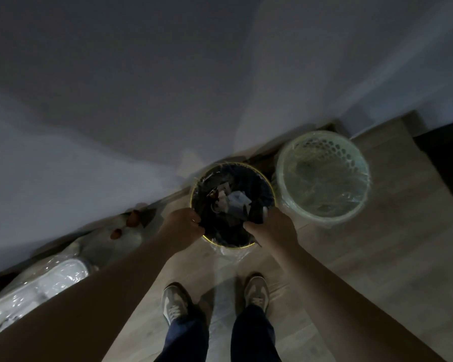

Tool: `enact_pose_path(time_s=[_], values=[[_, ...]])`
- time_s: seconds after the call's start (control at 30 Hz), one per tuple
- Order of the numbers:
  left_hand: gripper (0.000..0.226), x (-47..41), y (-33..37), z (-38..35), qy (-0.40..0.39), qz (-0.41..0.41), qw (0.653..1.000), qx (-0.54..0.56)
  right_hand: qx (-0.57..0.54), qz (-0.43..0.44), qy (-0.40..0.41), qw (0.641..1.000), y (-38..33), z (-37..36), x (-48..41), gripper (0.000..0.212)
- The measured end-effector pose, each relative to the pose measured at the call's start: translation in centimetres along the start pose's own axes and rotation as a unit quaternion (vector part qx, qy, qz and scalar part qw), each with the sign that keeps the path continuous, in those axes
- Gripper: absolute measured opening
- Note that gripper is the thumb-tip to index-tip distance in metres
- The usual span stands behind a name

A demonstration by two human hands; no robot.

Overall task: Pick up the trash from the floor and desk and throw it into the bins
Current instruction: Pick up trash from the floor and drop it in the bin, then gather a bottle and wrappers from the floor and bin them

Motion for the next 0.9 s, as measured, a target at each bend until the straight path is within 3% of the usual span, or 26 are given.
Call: enact_pose_path(time_s=[0.13,0.43,0.67,0.9], values=[[0.020,1.0,-1.8,0.9,0.001,-0.012,1.000,-0.018,-0.023,0.015,-0.003,1.000,-1.9,-1.0,-0.2,0.067],[0.029,6.1,-2.3,4.5,-0.020,-0.059,0.993,-0.098,0.208,0.130,-0.027,0.969,-4.3,1.3,5.3,0.050],[0.045,16.0,2.0,12.5,0.021,-0.147,0.972,-0.180,0.259,0.247,-0.004,0.934,-11.1,7.6,15.7,0.043],[0.047,30.0,5.9,22.2,0.092,-0.171,0.953,-0.232,0.301,0.410,0.046,0.860,-19.5,15.8,29.0,0.036]])
Point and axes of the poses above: each hand's wrist, its own x-axis away from the middle knuckle, its own z-axis out of the back of the hand, y = z × x, the point moved 4 cm from there along -x, towards the middle knuckle, and after that the axes turned 1 degree about x, right-handed, at the moved point
